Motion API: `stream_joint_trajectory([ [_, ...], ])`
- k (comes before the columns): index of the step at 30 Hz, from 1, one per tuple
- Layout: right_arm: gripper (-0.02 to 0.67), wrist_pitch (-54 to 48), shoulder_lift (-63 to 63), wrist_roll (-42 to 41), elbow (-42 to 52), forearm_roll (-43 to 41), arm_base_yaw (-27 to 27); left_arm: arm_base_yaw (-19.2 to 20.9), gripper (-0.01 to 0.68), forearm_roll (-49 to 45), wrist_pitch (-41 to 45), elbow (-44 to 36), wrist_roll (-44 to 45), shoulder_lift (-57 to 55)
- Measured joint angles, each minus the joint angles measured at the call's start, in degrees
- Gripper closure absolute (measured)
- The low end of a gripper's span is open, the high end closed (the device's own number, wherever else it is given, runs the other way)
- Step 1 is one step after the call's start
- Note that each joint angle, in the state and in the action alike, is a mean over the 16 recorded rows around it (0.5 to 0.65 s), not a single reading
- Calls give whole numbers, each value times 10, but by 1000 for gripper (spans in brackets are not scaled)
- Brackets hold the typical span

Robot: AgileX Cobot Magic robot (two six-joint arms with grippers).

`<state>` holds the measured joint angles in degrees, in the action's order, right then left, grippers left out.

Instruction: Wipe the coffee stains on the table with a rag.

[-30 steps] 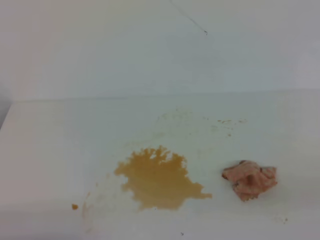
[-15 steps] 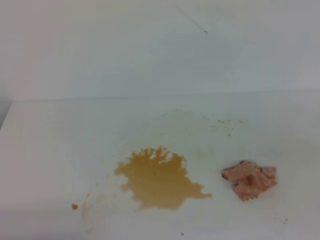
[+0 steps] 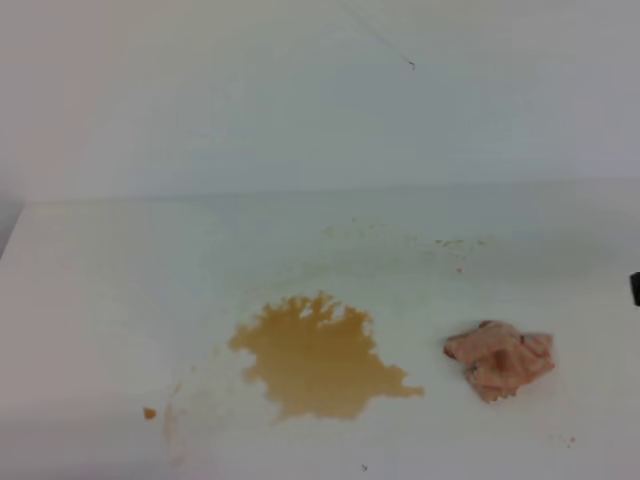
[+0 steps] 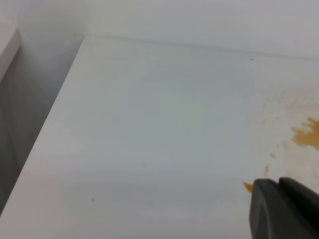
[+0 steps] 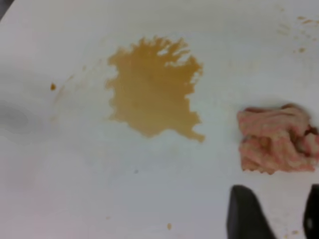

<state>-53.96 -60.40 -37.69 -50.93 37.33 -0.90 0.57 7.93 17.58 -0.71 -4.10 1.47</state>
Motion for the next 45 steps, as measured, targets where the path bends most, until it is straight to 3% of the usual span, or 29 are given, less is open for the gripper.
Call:
stream_joint_trajectory([
  [5,338,11,-83,0,-27,-19,-38,0,674,0,0,-1,0,-2],
  [10,274,53,-157,26,-40,-53,-89,0,674,0,1,1,0,-3],
  [20,258,131,-299,162,-84,-185,-172,0,674,0,1,1,0,-3],
  [30,256,164,-425,231,-142,-252,-196,0,675,0,2,6,0,-3],
  [37,289,179,-488,230,-161,-256,-197,0,674,0,0,1,0,-3],
  [45,451,168,-528,194,-168,-224,-197,0,674,0,0,0,0,-6],
])
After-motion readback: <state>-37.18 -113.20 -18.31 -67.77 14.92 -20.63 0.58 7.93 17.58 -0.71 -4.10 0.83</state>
